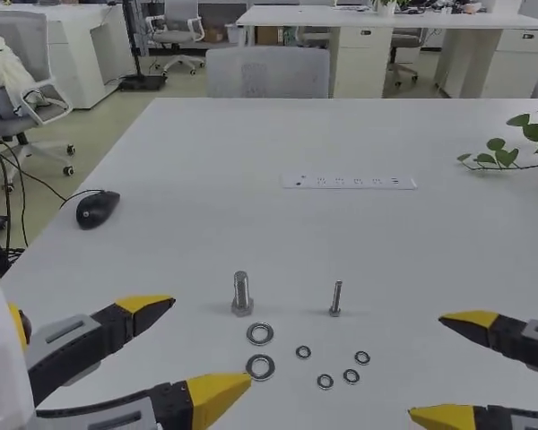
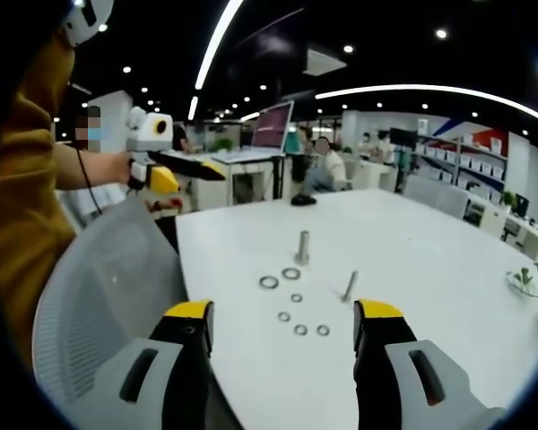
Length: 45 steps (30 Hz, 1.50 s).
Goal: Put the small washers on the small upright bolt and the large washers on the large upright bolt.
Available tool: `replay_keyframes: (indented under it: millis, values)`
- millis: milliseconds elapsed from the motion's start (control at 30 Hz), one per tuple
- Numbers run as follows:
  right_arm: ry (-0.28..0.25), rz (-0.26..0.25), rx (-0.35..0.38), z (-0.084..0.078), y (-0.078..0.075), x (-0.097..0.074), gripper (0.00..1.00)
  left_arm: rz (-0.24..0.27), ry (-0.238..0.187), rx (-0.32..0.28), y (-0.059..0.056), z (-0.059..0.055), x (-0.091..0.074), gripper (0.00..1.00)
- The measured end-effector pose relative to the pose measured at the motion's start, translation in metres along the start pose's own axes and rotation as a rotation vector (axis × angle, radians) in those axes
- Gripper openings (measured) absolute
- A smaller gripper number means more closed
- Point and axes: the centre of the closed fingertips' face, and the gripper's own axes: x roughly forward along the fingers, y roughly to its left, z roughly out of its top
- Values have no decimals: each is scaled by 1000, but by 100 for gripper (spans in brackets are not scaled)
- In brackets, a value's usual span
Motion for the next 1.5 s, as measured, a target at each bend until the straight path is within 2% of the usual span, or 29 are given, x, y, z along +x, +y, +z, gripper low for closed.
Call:
replay_keyframes:
  millis: [633,933,1167,1500]
  values:
    - [52,51,-25,-4,-8,14,63,18,-6,-5,7,1,-2,64]
    - [88,75,-46,-7,-19,23,61,33,-12,-6,9,3,-6,64]
    - [154,107,-58,-20,-32,33,59,30,-4,-12,9,0,-4,64]
    - [270,182,-154,-30,-40,50,56,44,-6,-17,14,0,-5,64]
